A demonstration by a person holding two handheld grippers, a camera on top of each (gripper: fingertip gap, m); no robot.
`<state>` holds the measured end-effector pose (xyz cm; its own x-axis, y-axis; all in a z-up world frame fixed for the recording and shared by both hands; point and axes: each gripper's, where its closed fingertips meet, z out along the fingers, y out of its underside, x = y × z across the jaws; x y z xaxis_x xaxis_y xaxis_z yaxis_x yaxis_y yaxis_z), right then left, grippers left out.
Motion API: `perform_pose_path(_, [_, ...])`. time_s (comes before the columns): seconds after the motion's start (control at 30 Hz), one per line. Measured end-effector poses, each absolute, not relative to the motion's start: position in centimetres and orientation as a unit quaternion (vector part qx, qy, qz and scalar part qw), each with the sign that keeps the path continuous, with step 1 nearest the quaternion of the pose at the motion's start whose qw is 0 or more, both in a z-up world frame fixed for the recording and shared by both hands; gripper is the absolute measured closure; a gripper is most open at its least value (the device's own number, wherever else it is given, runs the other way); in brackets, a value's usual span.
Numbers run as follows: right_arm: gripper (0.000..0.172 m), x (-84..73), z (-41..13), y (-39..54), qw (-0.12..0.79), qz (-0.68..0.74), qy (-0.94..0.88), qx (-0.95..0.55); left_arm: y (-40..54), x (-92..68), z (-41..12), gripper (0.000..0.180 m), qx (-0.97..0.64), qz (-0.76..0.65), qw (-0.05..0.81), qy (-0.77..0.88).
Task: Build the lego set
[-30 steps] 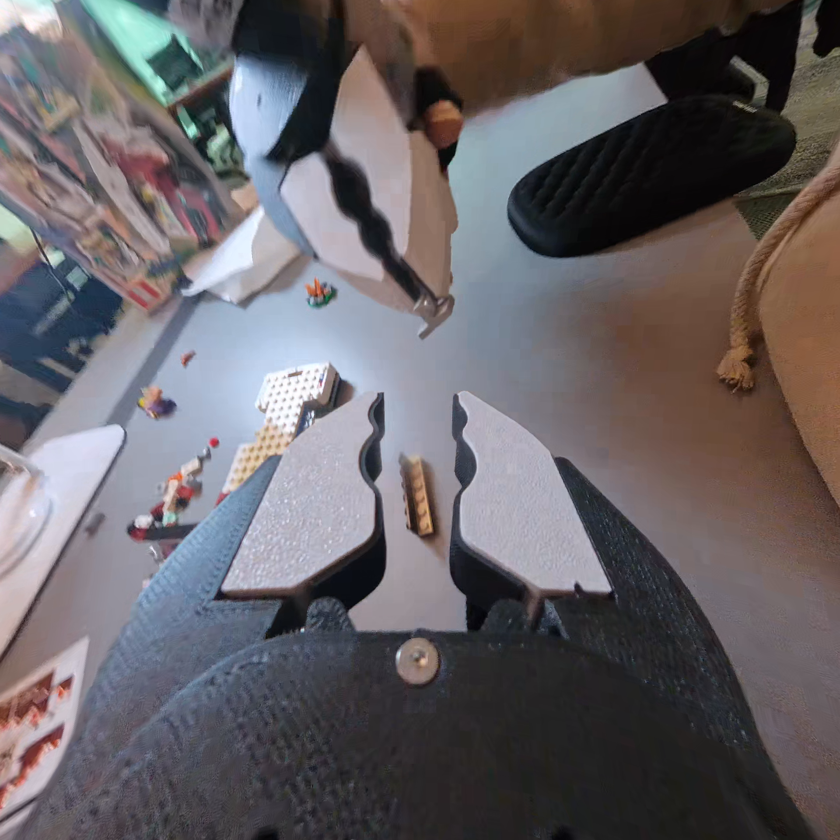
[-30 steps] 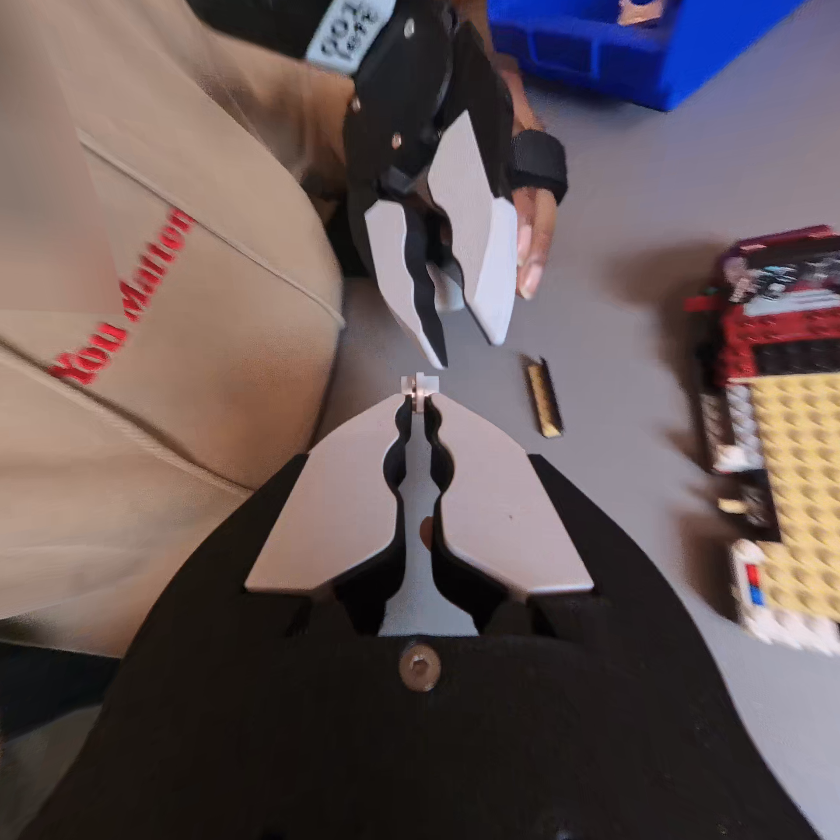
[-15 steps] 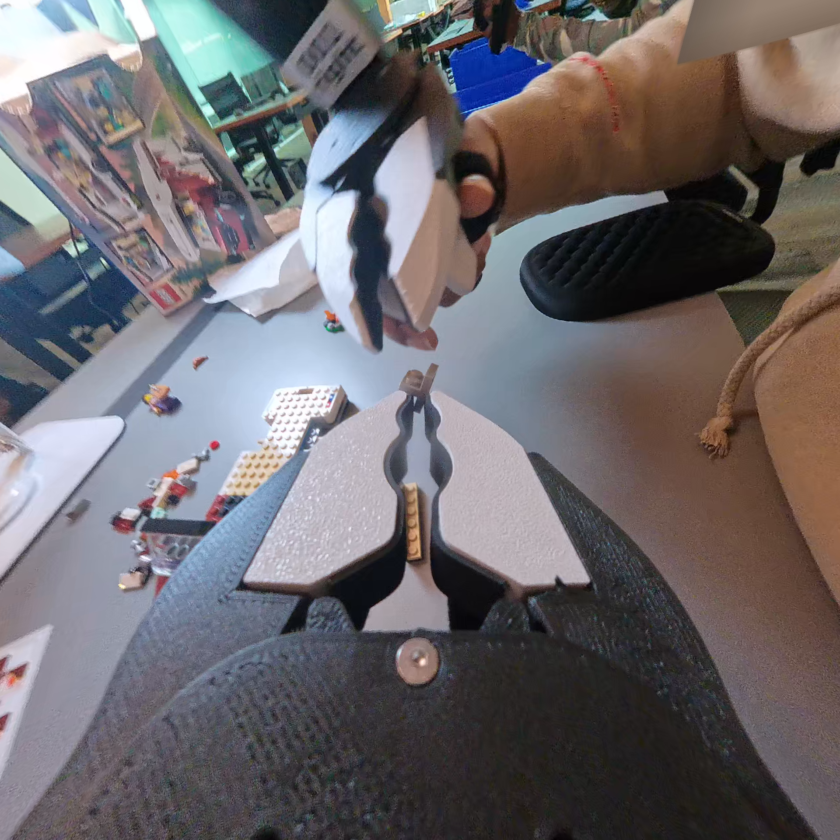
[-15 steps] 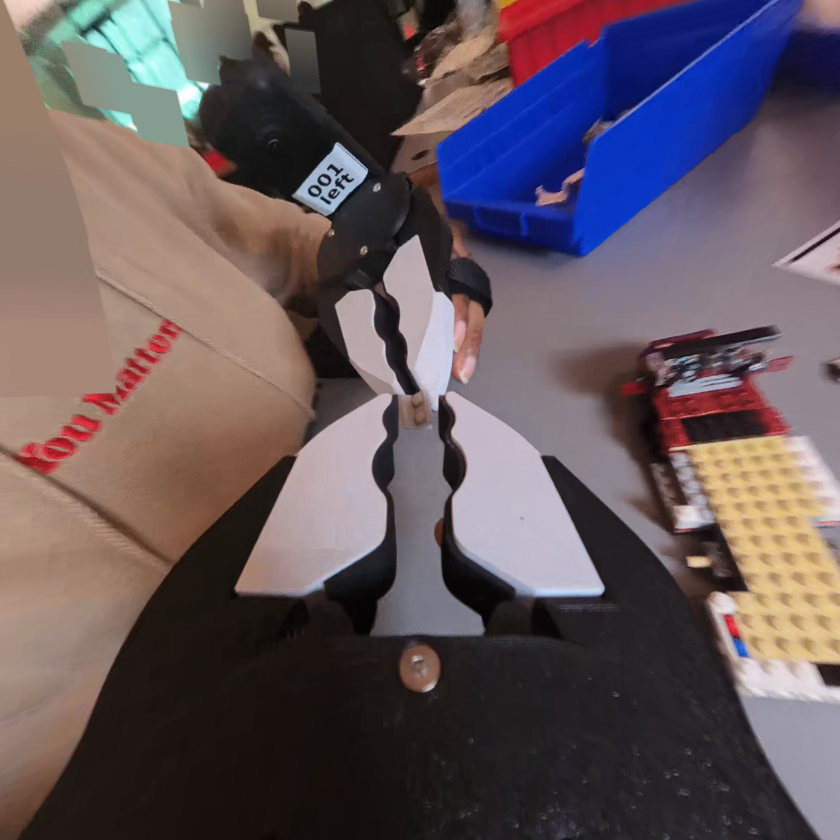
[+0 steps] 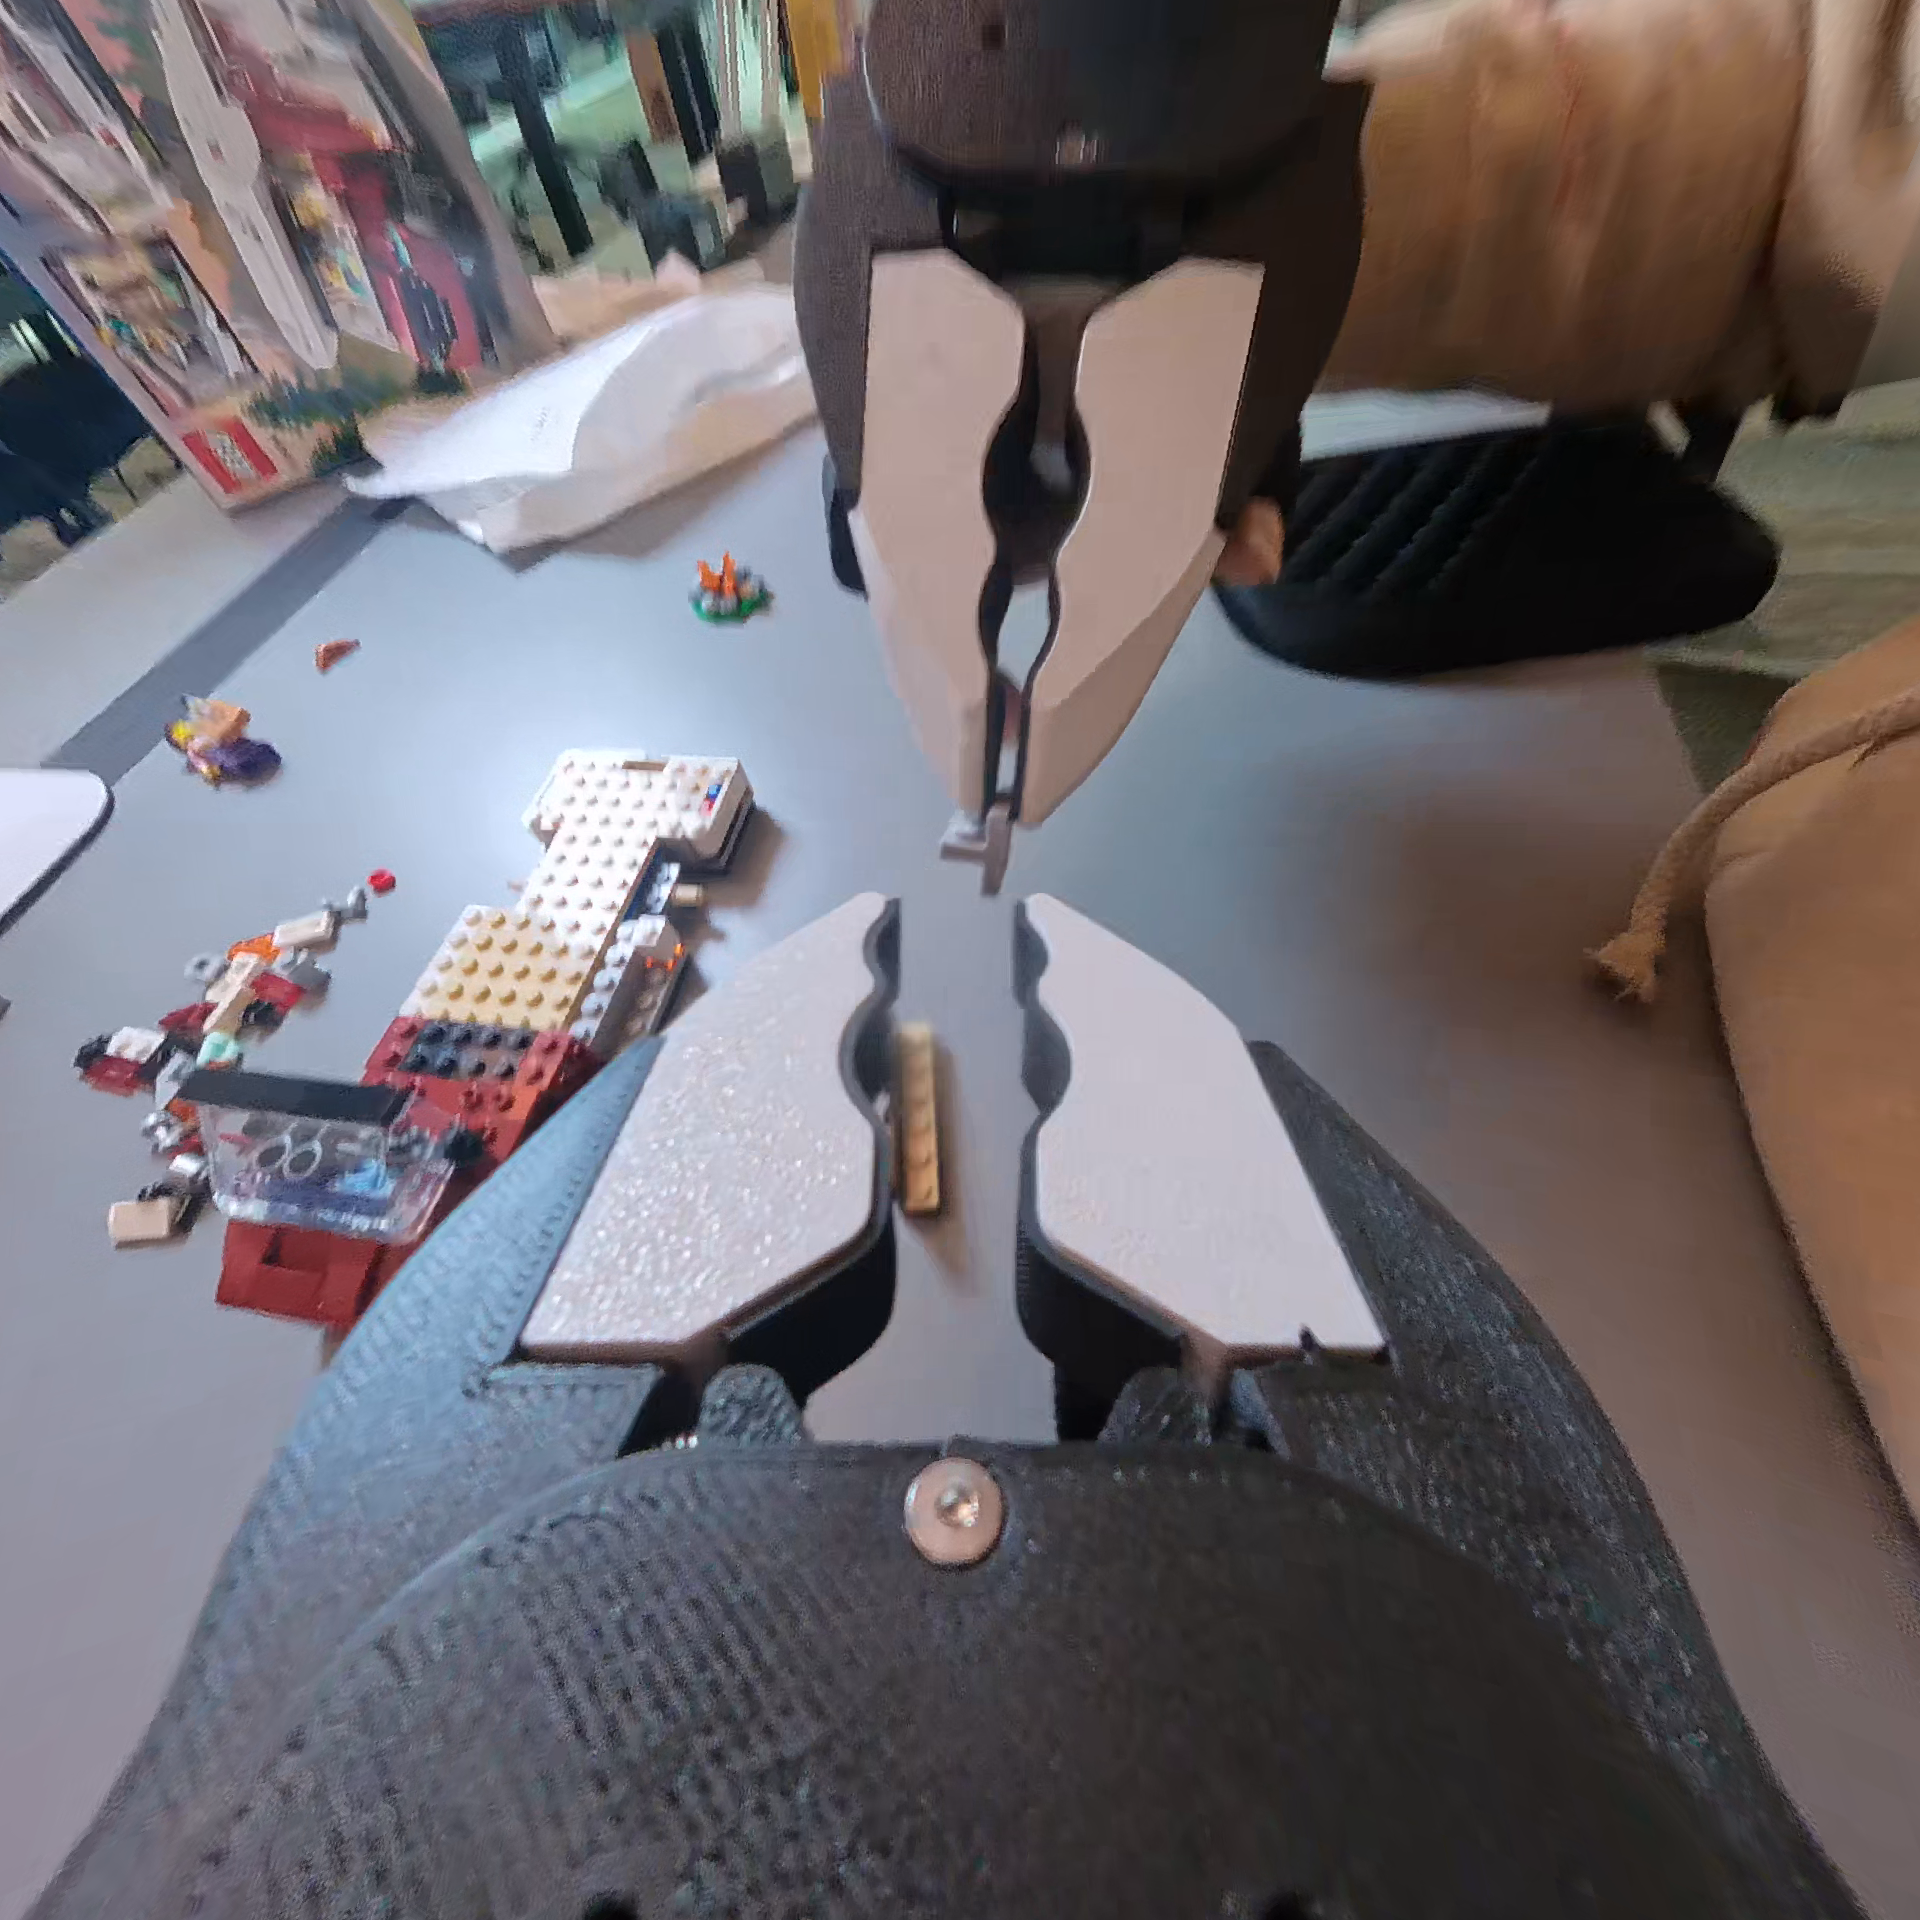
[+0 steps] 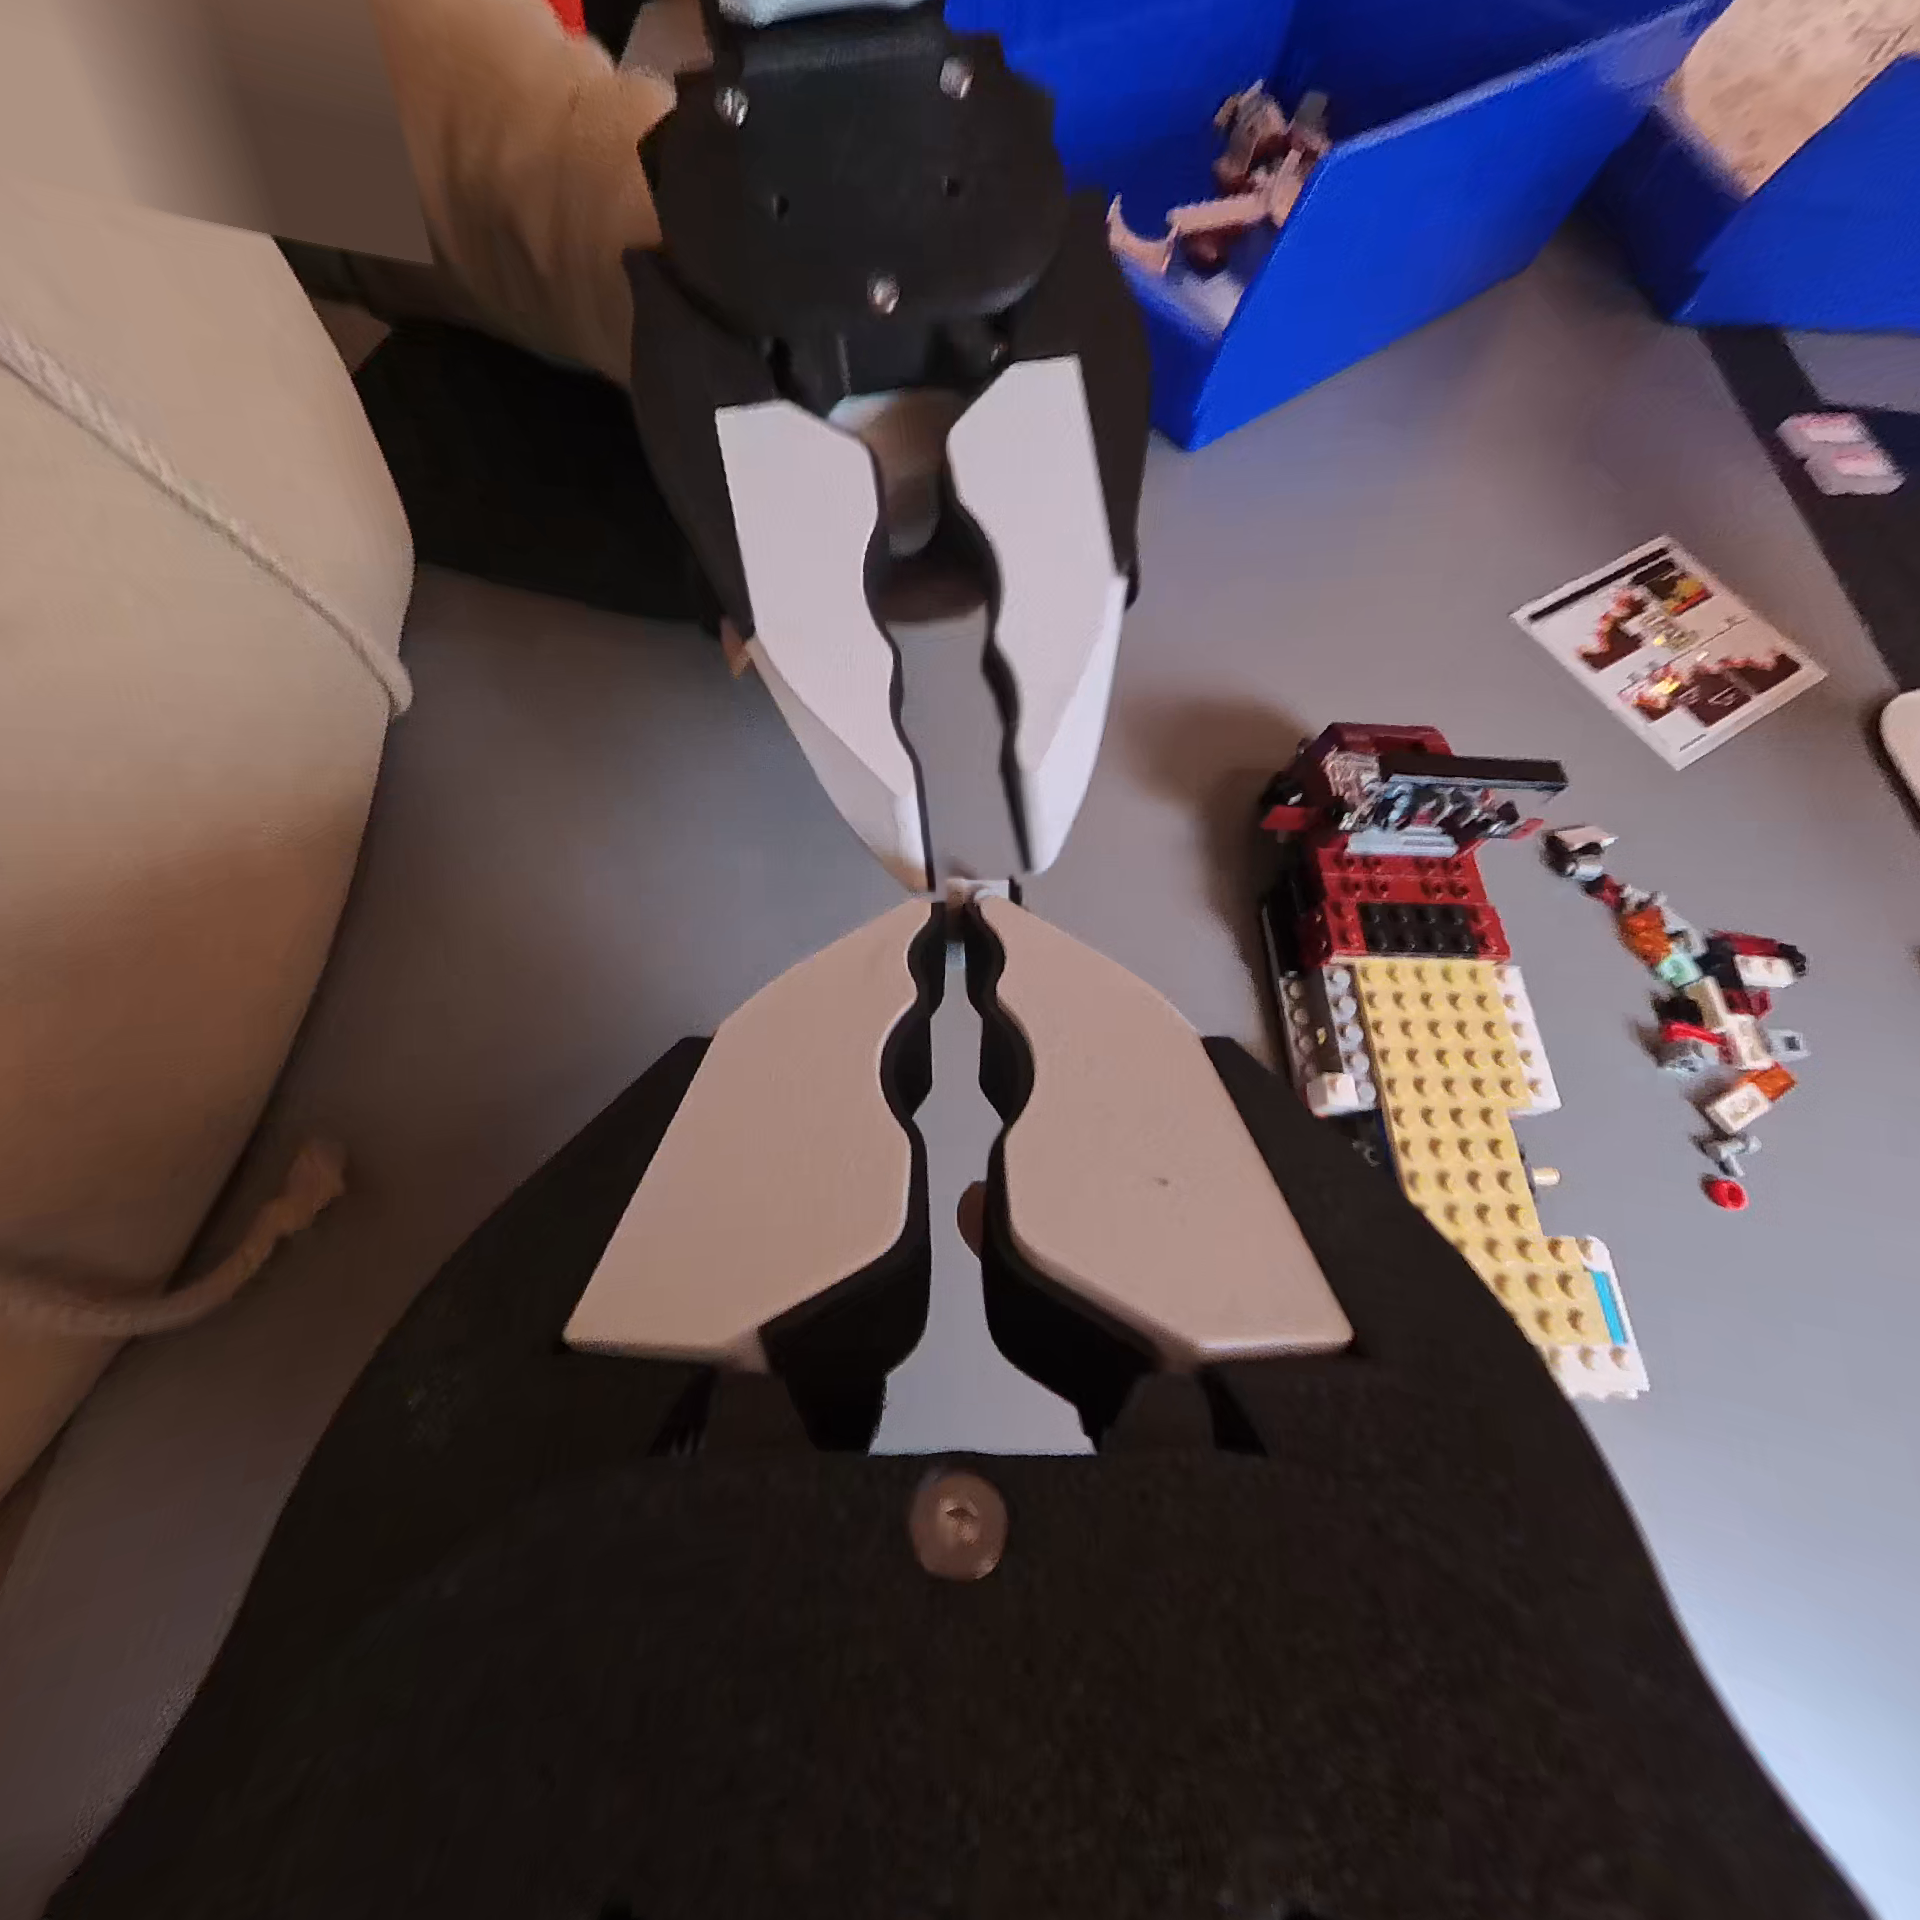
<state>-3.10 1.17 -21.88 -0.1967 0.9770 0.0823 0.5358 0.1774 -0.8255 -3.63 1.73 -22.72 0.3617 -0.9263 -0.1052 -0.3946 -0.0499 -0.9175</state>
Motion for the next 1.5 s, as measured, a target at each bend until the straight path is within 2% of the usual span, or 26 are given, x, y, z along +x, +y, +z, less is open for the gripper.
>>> perform_pose_path(0.07, [0.168, -2.4, -23.3, 1.8, 0.286, 0.317, -0.714, -0.555, 2.6, -4.9, -24.9, 0.149, -0.702, -0.237, 0.441, 0.507])
perform_pose_path(0.13, [0.168, -2.0, -25.0, 1.9, 0.242, 0.305, -0.728, -0.564, 2.9, -6.0, -26.9, 0.152, -0.727, -0.216, 0.404, 0.511])
perform_pose_path(0.33, [0.168, -3.0, -27.8, 2.1, 0.18, 0.29, -0.753, -0.562, 2.9, -6.4, -29.0, 0.178, -0.751, -0.218, 0.353, 0.514])
perform_pose_path(0.7, [0.168, -3.9, -28.7, 2.4, 0.136, 0.273, -0.776, -0.552, 2.8, -5.9, -28.6, 0.179, -0.769, -0.291, 0.323, 0.468])
perform_pose_path(1.07, [0.162, -4.3, -26.3, 2.7, 0.123, 0.302, -0.778, -0.538, 3.0, -6.1, -26.7, 0.179, -0.771, -0.41, 0.293, 0.388])
perform_pose_path(1.27, [0.151, -4.5, -23.7, 3.4, 0.181, 0.304, -0.777, -0.521, 3.5, -6.6, -25.8, 0.179, -0.771, -0.422, 0.297, 0.373])
perform_pose_path(1.5, [0.136, -4.6, -21.2, 3.1, 0.441, 0.223, -0.761, -0.42, 3.7, -6.9, -24.2, 0.179, -0.773, -0.439, 0.266, 0.372])
